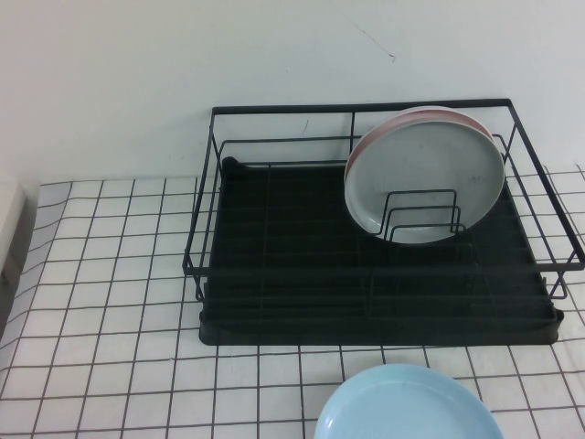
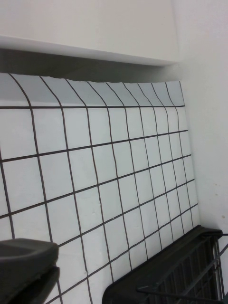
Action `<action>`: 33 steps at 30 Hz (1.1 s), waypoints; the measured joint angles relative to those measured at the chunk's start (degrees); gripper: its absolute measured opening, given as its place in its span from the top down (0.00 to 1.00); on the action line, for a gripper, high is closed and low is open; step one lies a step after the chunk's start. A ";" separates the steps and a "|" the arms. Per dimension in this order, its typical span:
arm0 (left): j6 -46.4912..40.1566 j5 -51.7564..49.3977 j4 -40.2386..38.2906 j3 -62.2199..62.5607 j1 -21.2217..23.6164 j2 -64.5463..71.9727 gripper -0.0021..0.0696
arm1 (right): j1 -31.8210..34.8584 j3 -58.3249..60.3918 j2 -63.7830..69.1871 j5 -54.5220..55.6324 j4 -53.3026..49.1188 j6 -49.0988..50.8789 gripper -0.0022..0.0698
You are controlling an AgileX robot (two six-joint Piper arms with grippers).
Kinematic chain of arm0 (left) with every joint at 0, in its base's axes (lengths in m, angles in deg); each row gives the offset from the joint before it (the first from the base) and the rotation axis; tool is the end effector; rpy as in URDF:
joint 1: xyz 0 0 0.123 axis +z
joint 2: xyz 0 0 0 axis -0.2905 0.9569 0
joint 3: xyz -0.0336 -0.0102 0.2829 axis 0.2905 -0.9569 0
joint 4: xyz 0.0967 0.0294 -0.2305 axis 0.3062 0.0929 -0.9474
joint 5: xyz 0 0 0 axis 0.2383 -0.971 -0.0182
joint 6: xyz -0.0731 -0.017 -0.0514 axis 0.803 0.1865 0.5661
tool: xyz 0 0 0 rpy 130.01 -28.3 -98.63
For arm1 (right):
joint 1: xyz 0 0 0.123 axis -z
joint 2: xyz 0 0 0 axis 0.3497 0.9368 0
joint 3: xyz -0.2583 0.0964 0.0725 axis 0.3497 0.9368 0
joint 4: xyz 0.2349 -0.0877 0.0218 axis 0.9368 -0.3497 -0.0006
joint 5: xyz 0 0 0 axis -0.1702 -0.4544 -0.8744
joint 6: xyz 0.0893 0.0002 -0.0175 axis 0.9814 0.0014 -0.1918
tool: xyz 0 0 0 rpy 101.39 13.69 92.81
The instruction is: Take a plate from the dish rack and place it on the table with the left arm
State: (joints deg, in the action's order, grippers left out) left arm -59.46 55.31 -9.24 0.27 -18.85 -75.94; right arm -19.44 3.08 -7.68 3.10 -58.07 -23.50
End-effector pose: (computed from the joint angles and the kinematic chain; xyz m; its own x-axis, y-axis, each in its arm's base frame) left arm 0.0531 -0.0049 0.1790 -0.2394 0.0114 -0.9709 0.0676 0.9977 -0.0050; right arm 0.0529 0.0006 0.1754 -0.2652 -0.1295 -0.9554 -0.0346 0.9916 -0.1248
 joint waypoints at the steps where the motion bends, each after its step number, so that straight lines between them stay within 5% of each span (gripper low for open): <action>1: 0.00 0.00 0.00 0.00 0.00 0.00 0.98 | 0.00 0.00 0.00 0.00 0.00 0.00 0.97; 21: 0.00 0.14 -1.33 0.00 0.00 0.00 0.98 | 0.00 0.00 0.00 0.00 0.00 0.00 0.97; 27: 0.00 2.81 -12.36 -0.32 0.00 0.00 0.98 | 0.00 0.00 0.00 0.00 0.00 0.00 0.97; 33: 0.00 7.66 -35.10 -0.32 0.00 0.00 0.98 | 0.00 0.00 0.00 0.00 0.00 0.00 0.97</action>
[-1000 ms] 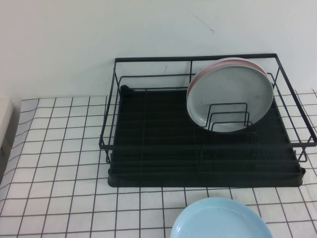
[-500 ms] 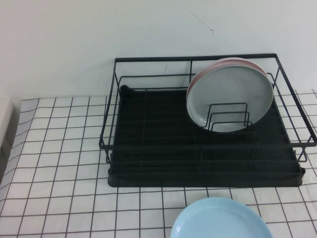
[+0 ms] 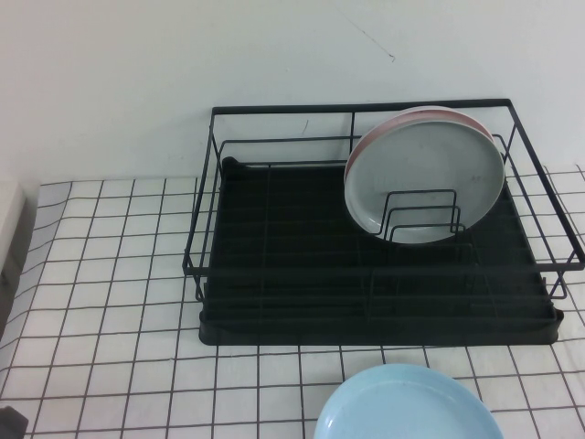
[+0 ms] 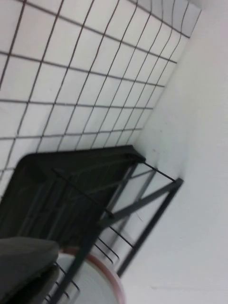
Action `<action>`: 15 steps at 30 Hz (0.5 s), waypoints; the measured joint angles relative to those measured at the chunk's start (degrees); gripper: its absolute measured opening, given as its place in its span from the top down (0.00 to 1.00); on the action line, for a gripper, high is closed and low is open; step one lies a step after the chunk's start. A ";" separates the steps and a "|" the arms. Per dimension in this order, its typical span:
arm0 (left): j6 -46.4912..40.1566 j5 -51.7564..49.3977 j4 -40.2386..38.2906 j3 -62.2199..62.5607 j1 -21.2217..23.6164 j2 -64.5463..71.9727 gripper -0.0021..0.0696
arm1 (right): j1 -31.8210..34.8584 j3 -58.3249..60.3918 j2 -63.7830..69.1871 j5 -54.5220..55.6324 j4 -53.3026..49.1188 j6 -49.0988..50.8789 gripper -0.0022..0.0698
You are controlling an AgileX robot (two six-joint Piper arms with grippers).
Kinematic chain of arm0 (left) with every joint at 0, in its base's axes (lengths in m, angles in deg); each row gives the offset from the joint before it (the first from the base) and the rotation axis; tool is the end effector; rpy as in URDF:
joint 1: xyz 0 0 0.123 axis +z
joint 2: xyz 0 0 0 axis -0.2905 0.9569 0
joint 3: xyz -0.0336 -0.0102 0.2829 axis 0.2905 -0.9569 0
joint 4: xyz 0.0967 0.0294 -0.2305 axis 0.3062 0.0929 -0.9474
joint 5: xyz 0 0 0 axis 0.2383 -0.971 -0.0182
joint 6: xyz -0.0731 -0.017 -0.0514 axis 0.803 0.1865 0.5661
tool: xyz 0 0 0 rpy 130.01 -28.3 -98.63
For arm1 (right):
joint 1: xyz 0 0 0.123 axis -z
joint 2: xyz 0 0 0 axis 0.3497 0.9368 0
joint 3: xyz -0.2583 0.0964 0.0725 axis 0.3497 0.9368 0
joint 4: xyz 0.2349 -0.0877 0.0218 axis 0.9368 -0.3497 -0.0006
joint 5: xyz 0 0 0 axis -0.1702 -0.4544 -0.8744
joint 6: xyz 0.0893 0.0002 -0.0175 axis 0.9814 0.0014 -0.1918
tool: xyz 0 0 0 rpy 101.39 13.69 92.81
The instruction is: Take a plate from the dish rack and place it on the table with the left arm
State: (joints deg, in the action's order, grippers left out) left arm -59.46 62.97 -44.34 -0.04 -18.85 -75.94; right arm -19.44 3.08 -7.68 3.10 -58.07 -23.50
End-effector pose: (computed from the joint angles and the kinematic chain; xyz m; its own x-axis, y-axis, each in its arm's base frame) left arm 0.0548 -0.0135 0.1933 -0.1477 -0.5598 -0.8153 0.0936 0.8128 -0.5750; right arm 0.0529 0.0006 0.1754 -0.2652 -0.1295 -0.9554 -0.0346 0.9916 -0.1248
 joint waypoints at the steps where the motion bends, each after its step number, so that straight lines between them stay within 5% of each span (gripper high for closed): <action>1: 0.00 0.70 -3.74 0.00 0.00 0.00 0.98 | 0.00 0.00 0.00 0.00 0.00 0.00 0.97; 8: 0.00 3.13 -12.02 0.00 0.00 0.00 0.98 | 0.00 0.00 0.00 0.00 0.00 0.00 0.97; 15: -8.13 -9.16 -12.11 6.66 0.00 5.14 0.98 | 0.00 0.00 0.00 0.00 0.00 0.00 0.97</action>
State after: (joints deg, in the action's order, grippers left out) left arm -67.59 53.81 -56.45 6.62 -18.85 -70.80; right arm -19.44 3.08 -7.68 3.10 -58.07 -23.50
